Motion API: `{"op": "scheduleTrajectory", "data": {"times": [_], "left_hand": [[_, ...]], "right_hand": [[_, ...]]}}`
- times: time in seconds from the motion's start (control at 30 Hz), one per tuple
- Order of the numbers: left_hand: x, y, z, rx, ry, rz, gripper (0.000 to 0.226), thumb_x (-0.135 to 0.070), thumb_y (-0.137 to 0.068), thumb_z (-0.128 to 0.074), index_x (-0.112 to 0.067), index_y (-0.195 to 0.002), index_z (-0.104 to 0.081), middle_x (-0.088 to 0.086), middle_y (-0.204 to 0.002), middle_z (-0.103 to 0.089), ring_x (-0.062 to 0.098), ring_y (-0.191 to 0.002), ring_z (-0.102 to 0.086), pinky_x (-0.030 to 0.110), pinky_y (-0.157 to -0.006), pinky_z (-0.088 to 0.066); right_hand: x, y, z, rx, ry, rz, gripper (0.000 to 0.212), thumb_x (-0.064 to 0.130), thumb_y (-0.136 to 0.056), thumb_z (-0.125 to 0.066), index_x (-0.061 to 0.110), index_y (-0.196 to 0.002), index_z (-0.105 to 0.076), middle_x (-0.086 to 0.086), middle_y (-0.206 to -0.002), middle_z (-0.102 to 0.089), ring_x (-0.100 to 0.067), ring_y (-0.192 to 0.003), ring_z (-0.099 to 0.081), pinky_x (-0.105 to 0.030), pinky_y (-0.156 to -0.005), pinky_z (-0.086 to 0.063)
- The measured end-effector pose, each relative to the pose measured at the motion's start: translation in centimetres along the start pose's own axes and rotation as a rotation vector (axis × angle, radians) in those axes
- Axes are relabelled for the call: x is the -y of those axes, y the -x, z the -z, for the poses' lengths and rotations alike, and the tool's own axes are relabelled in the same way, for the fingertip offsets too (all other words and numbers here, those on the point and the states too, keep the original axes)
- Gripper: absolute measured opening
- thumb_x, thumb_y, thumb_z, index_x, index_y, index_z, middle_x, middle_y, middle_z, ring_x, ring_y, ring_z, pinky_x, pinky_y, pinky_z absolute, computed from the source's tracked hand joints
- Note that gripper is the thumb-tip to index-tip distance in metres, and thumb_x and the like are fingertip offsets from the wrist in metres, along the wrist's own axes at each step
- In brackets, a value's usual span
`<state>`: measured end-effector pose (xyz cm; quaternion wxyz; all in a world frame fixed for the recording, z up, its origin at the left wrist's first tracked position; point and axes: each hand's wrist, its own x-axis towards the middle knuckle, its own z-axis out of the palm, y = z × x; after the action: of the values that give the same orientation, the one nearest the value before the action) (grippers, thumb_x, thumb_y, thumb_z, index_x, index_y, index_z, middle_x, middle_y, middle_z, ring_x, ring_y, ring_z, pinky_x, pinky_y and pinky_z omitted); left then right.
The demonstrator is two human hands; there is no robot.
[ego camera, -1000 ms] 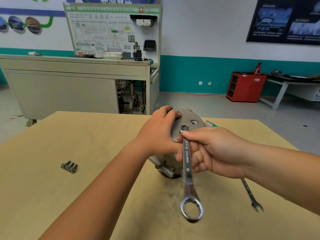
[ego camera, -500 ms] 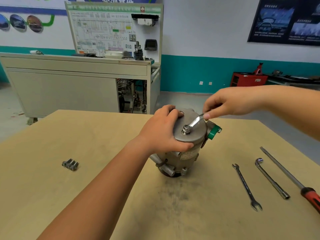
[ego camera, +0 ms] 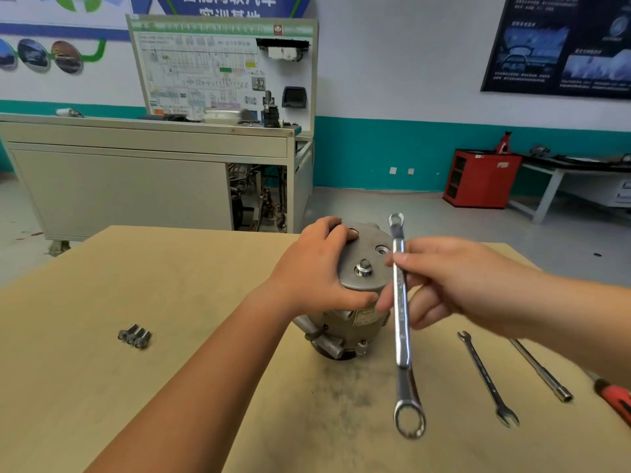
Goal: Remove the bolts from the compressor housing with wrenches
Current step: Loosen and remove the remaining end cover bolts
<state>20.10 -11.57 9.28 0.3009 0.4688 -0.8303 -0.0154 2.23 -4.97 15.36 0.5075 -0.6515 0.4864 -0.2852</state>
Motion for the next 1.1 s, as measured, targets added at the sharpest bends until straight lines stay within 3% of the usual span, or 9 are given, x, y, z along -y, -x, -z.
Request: {"op": "scheduleTrajectory", "data": {"times": [0.13,0.3,0.43,0.6,0.7,0.8,0.9,1.03,1.1], "left_hand": [[-0.2,0.1,0.2,0.006,0.037,0.006,0.099,-0.072,-0.051,-0.053,-0.016,-0.132,-0.047,0.002,-0.141,-0.037,0.017,-0.128,-0.036,0.019,-0.093,-0.027],[0.0,0.0,0.1,-0.001,0.026,0.002,0.093,-0.066,-0.055,-0.058,-0.016,-0.133,-0.046,0.002,-0.141,-0.037,0.018,-0.128,-0.037,0.02,-0.093,-0.027],[-0.1,0.0,0.2,-0.009,0.018,-0.019,0.104,-0.074,-0.048,-0.04,-0.016,-0.133,-0.046,0.003,-0.142,-0.037,0.018,-0.128,-0.036,0.019,-0.093,-0.026],[-0.4,0.1,0.3,-0.023,0.016,-0.023,0.104,-0.077,-0.049,-0.038,-0.016,-0.132,-0.046,0.001,-0.141,-0.038,0.017,-0.128,-0.035,0.018,-0.092,-0.025],[-0.3,0.1,0.3,-0.017,0.013,-0.029,0.101,-0.078,-0.053,-0.049,-0.015,-0.133,-0.046,0.002,-0.14,-0.039,0.017,-0.128,-0.036,0.018,-0.093,-0.027],[0.3,0.2,0.4,0.007,0.009,-0.014,0.093,-0.064,-0.06,-0.07,-0.017,-0.136,-0.043,0.002,-0.143,-0.035,0.018,-0.13,-0.034,0.02,-0.094,-0.026],[0.4,0.2,0.4,0.028,0.001,-0.011,0.091,-0.062,-0.062,-0.071,-0.019,-0.137,-0.042,0.001,-0.145,-0.033,0.017,-0.13,-0.032,0.021,-0.094,-0.027],[0.0,0.0,0.5,0.048,0.002,-0.005,0.094,-0.065,-0.057,-0.063,-0.019,-0.136,-0.043,0.001,-0.144,-0.034,0.018,-0.131,-0.033,0.022,-0.094,-0.027],[0.1,0.0,0.5,0.048,0.002,-0.001,0.093,-0.065,-0.057,-0.064,-0.019,-0.135,-0.044,0.001,-0.144,-0.034,0.018,-0.13,-0.033,0.022,-0.094,-0.028]], "right_hand": [[-0.3,0.6,-2.1,0.107,-0.156,-0.054,0.02,0.022,-0.099,-0.039,0.009,-0.104,-0.053,-0.011,-0.072,-0.072,-0.015,-0.046,-0.063,-0.023,-0.045,-0.052],[-0.1,0.2,-2.8,0.024,-0.305,-0.08,0.021,0.018,-0.099,-0.04,0.006,-0.102,-0.056,-0.011,-0.058,-0.067,-0.016,-0.039,-0.061,-0.02,-0.037,-0.046],[-0.5,0.6,-2.8,0.048,-0.297,-0.097,0.02,0.018,-0.098,-0.042,0.005,-0.1,-0.057,-0.012,-0.057,-0.066,-0.017,-0.039,-0.06,-0.019,-0.036,-0.045],[-0.5,0.6,-2.1,0.059,-0.236,-0.121,0.024,0.021,-0.098,-0.042,0.004,-0.094,-0.059,-0.008,-0.048,-0.06,-0.015,-0.031,-0.054,-0.018,-0.032,-0.043],[-0.4,0.5,-1.0,0.136,-0.006,-0.164,0.03,0.029,-0.098,-0.042,0.01,-0.087,-0.063,-0.004,-0.048,-0.059,-0.012,-0.031,-0.051,-0.018,-0.035,-0.043],[1.0,-0.2,2.0,0.2,0.488,-0.197,0.042,0.047,-0.091,-0.045,0.019,-0.07,-0.068,0.002,-0.048,-0.058,-0.009,-0.038,-0.052,-0.019,-0.044,-0.044],[3.0,-2.2,4.9,0.09,0.982,-0.125,0.05,0.068,-0.069,-0.044,0.026,-0.07,-0.07,0.01,-0.052,-0.058,0.0,-0.045,-0.051,-0.018,-0.055,-0.039],[3.6,-5.2,6.5,0.066,1.099,0.099,0.037,0.057,-0.077,-0.049,0.033,-0.098,-0.068,0.02,-0.087,-0.063,0.006,-0.077,-0.056,-0.012,-0.065,-0.039],[3.5,-5.7,6.9,0.057,1.07,0.147,0.027,0.052,-0.079,-0.052,0.038,-0.096,-0.067,0.023,-0.084,-0.063,0.007,-0.078,-0.056,-0.011,-0.067,-0.04]]}}
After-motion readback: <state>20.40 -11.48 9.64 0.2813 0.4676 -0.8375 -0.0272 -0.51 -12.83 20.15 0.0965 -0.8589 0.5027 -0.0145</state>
